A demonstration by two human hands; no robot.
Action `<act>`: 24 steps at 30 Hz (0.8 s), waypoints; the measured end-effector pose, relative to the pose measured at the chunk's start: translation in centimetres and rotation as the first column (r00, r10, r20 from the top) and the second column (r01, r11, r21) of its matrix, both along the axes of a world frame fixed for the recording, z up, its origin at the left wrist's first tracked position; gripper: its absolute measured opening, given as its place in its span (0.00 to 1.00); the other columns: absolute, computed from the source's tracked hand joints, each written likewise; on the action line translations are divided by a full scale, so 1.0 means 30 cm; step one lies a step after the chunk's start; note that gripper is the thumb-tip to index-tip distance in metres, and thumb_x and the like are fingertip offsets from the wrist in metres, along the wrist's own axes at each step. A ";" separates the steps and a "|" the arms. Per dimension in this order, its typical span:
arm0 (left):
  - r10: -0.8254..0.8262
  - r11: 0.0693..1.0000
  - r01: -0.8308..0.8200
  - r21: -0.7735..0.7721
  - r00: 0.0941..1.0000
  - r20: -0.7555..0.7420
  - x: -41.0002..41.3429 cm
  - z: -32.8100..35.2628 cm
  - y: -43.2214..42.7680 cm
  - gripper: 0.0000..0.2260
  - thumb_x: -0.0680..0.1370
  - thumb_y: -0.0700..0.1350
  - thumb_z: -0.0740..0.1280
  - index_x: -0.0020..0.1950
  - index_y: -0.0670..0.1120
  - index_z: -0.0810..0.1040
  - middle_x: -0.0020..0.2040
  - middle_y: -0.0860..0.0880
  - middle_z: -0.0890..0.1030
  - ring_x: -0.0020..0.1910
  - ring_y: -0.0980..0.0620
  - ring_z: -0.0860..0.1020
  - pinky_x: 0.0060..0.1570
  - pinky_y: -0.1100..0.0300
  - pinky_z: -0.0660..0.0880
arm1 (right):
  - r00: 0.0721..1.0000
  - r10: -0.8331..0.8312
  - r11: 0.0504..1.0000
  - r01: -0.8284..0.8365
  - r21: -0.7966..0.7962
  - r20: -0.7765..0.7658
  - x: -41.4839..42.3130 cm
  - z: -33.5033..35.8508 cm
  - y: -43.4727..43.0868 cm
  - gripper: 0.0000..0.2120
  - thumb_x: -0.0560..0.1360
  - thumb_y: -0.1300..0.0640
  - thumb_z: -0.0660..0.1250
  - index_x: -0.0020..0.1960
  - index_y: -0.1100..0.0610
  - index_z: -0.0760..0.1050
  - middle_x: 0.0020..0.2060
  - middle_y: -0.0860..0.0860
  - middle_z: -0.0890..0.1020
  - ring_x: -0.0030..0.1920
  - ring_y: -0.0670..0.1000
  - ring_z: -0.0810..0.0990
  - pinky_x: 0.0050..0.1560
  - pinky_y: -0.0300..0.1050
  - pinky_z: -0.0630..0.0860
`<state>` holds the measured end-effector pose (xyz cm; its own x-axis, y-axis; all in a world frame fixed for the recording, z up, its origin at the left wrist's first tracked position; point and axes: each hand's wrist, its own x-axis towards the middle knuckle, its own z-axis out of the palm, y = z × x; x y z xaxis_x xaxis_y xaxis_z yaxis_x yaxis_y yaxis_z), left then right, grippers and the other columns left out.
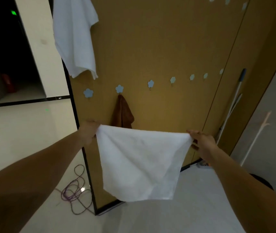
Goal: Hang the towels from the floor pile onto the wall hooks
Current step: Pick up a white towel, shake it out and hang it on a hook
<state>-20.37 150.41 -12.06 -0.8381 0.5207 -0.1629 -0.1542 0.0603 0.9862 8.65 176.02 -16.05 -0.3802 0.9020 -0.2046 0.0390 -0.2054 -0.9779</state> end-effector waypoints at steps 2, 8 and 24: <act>0.016 1.000 -0.016 -0.012 1.000 0.001 0.000 -0.009 0.000 0.10 0.81 0.38 0.61 0.58 0.35 0.76 0.52 0.42 0.74 0.47 0.45 0.74 0.55 0.49 0.73 | 0.998 0.022 1.000 -0.022 0.015 -0.057 -0.018 0.009 0.016 0.12 0.77 0.57 0.68 0.58 0.60 0.79 0.58 0.53 0.78 0.51 0.52 0.77 0.54 0.50 0.74; -0.126 0.982 0.122 -0.144 0.992 -0.022 0.006 -0.013 -0.013 0.03 0.73 0.33 0.67 0.45 0.39 0.77 0.50 0.41 0.75 0.45 0.45 0.75 0.44 0.55 0.73 | 0.929 0.317 0.919 -0.351 0.180 0.192 -0.038 0.010 0.052 0.15 0.69 0.54 0.77 0.52 0.55 0.78 0.52 0.53 0.81 0.52 0.54 0.79 0.54 0.48 0.76; -0.017 0.768 -0.412 -0.491 0.752 -0.659 -0.059 -0.059 -0.130 0.11 0.72 0.46 0.71 0.42 0.38 0.80 0.39 0.45 0.77 0.38 0.48 0.74 0.36 0.60 0.70 | 0.875 0.094 0.690 -0.401 0.603 0.474 -0.373 0.065 -0.006 0.09 0.71 0.59 0.71 0.41 0.65 0.76 0.43 0.62 0.81 0.45 0.62 0.80 0.44 0.49 0.74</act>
